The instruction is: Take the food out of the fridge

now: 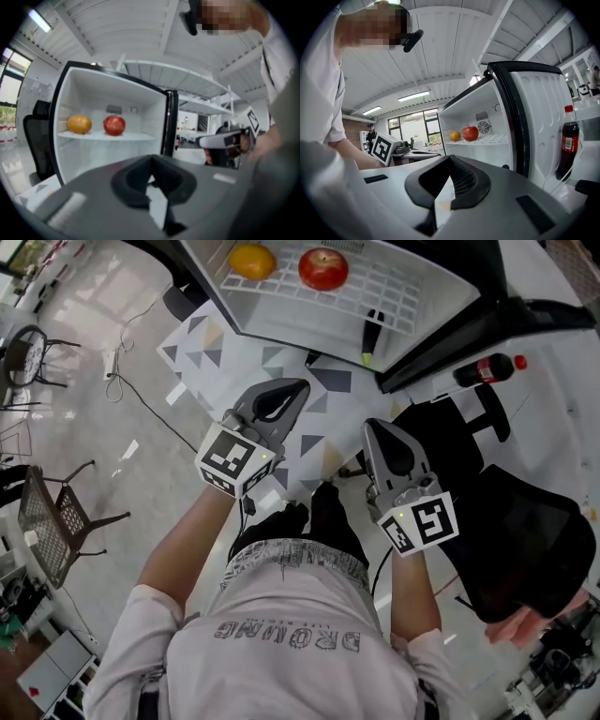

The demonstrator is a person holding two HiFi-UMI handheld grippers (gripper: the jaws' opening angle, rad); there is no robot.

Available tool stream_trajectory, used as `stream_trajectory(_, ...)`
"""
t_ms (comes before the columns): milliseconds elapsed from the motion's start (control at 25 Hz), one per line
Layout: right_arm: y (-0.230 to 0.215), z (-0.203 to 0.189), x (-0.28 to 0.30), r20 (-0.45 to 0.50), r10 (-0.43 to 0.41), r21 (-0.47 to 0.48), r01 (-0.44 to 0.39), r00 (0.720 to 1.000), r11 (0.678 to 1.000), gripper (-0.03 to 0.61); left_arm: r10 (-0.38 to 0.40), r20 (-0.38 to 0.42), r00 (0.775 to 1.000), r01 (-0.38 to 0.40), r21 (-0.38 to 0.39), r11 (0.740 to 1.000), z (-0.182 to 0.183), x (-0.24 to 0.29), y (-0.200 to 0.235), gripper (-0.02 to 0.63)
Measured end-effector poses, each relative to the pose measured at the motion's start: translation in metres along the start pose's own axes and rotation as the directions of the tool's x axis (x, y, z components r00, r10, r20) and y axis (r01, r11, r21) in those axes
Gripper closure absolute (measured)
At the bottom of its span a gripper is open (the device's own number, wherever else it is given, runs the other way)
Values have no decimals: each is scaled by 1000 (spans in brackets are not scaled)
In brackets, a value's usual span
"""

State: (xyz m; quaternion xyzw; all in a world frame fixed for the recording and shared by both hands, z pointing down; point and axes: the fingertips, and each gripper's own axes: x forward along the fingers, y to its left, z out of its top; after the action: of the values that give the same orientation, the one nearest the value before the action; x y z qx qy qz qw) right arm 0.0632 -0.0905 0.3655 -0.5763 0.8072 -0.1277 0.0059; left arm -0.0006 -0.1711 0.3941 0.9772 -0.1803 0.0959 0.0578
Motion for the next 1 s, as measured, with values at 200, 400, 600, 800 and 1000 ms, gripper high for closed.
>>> stream_trajectory(200, -27, -4, -1, -1, -3, 15, 3, 1000, 1000, 581, -8, -49, 999, 9, 5, 1000, -16, 42, 2, 606)
stream_trajectory(400, -53, -4, -1, 6, -12, 21, 12, 1000, 1000, 581, -24, -72, 997, 25, 15, 1000, -21, 77, 4, 606)
stream_trajectory(600, -73, -7, -3, 19, -28, 32, 27, 999, 999, 581, -32, -109, 994, 35, 25, 999, -32, 109, 6, 604)
stream_trajectory(800, -87, -17, -6, 27, -41, 54, 40, 999, 998, 581, -35, -155, 987, 41, 34, 999, -51, 140, 10, 600)
stream_trajectory(1000, -95, -30, -8, 33, -48, 75, 46, 998, 996, 581, -36, -186, 982, 48, 56, 997, -62, 168, 15, 568)
